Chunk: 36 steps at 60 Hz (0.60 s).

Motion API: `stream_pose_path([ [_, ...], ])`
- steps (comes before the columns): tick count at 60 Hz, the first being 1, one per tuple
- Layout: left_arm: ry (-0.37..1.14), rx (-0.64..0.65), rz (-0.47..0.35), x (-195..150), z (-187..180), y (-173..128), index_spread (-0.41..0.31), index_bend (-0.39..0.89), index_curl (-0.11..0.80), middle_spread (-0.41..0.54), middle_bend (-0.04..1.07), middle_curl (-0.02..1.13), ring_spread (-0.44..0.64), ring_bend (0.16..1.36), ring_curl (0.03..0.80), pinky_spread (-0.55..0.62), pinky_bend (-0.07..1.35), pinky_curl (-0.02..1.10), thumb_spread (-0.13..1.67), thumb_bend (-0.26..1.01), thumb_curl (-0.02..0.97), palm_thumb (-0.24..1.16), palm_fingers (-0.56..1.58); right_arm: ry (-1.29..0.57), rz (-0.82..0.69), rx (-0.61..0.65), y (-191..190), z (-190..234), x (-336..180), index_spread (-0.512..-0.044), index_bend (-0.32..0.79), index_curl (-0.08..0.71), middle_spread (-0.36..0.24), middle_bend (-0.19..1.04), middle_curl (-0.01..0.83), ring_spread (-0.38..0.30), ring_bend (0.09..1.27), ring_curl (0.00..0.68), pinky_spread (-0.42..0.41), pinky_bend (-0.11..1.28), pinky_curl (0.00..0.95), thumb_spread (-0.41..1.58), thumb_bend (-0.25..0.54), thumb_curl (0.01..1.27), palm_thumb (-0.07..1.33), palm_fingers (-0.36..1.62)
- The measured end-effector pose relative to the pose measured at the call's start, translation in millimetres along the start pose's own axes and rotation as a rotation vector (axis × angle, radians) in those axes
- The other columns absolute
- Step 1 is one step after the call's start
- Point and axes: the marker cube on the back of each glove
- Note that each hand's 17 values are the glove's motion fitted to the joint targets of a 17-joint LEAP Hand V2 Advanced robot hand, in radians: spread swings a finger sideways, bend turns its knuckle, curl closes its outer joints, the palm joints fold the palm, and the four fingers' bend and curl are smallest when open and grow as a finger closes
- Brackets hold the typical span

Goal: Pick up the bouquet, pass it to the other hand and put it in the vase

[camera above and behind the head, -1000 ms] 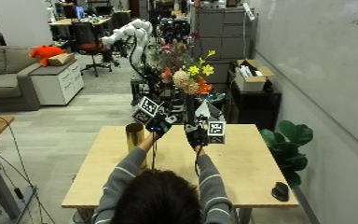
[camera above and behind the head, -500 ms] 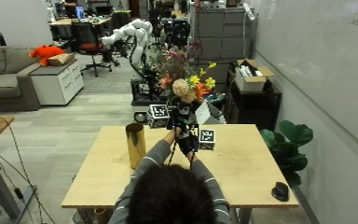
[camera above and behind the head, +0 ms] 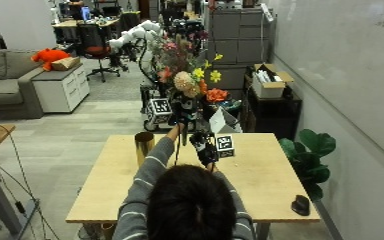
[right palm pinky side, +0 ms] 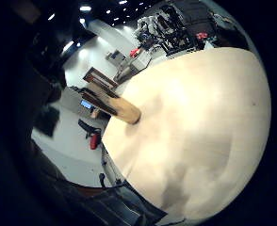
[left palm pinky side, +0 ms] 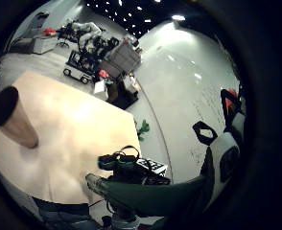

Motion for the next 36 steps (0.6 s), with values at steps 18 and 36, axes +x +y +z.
stream_pose_path([
  [18, -0.073, 0.256, 0.002, 3.8, -98.0, -74.6, -0.364, 0.55, 0.582, -0.36, 0.81, 0.57, -0.38, 0.86, 0.478, -0.41, 0.69, 0.5, 1.14, -0.02, 0.459, 0.71, 1.41, 0.278, 0.248, 0.099, 4.7, -26.8, 66.8, -0.215, 0.09, 0.374, -0.058, 0.36, 0.435, -0.134, 0.57, 0.391, -0.133, 0.5, 0.37, 1.02, -0.025, 0.45, 0.56, 0.98],
  [36, -0.124, 0.361, -0.075, -41.6, -149.0, -106.2, -0.367, 0.54, 0.603, -0.359, 0.82, 0.57, -0.38, 0.87, 0.476, -0.41, 0.69, 0.5, 1.14, -0.02, 0.472, 0.7, 1.41, 0.196, 0.27, 0.06, 6.7, -12.2, 73.3, -0.21, 0.1, 0.304, -0.056, 0.29, 0.429, -0.135, 0.52, 0.392, -0.111, 0.4, 0.346, 1.04, -0.023, 0.41, 0.59, 1.02],
])
